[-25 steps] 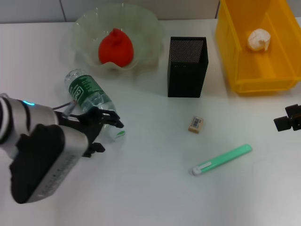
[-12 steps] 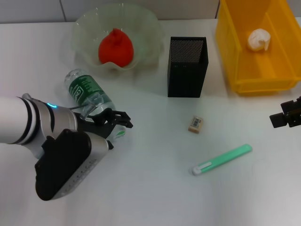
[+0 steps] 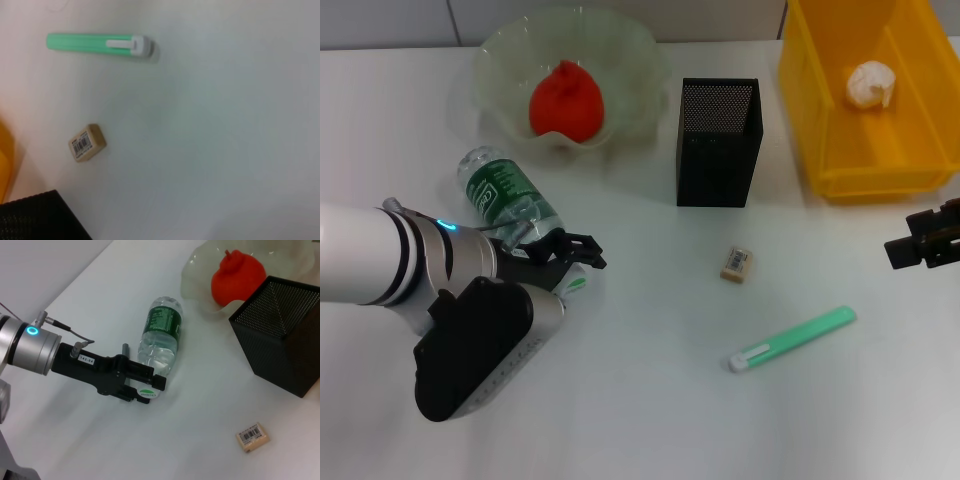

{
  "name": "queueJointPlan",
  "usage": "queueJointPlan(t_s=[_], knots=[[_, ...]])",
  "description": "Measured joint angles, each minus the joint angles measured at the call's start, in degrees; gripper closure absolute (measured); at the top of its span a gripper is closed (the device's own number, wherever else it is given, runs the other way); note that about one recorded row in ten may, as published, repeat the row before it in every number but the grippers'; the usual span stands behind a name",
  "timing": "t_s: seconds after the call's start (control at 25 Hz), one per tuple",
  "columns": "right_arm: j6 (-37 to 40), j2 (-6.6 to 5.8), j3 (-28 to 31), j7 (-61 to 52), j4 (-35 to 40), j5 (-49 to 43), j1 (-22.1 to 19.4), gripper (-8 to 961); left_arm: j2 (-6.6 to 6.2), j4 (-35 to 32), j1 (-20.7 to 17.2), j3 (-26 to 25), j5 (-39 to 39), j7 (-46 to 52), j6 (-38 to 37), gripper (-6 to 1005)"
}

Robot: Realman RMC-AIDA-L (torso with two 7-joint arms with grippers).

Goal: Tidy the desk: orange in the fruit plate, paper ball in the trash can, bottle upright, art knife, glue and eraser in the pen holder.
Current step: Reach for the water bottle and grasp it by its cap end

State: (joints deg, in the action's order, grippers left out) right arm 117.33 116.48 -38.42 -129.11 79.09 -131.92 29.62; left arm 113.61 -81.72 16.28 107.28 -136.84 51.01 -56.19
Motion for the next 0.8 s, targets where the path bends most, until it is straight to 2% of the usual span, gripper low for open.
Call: queueJointPlan(t_s=[0.44,0.64,0.8], knots=[[-0.7,-0.19,0.3,0.6,-1.2,0.0,0.0,194,0.65,1.2,1.0,-0.5,-0.1,0.1,-0.6,283],[-1.3,-0.29,0.4,0.7,-1.6,0.0,-0.1,193,0.65,1.1,1.1,-1.0,0.1,-0.3,-2.0,478],[-1.5,-0.3,0.4,0.8,-1.6,0.0,0.0,193,0.67,1.1,1.1,-1.3,0.3,-0.6,-2.0,556]])
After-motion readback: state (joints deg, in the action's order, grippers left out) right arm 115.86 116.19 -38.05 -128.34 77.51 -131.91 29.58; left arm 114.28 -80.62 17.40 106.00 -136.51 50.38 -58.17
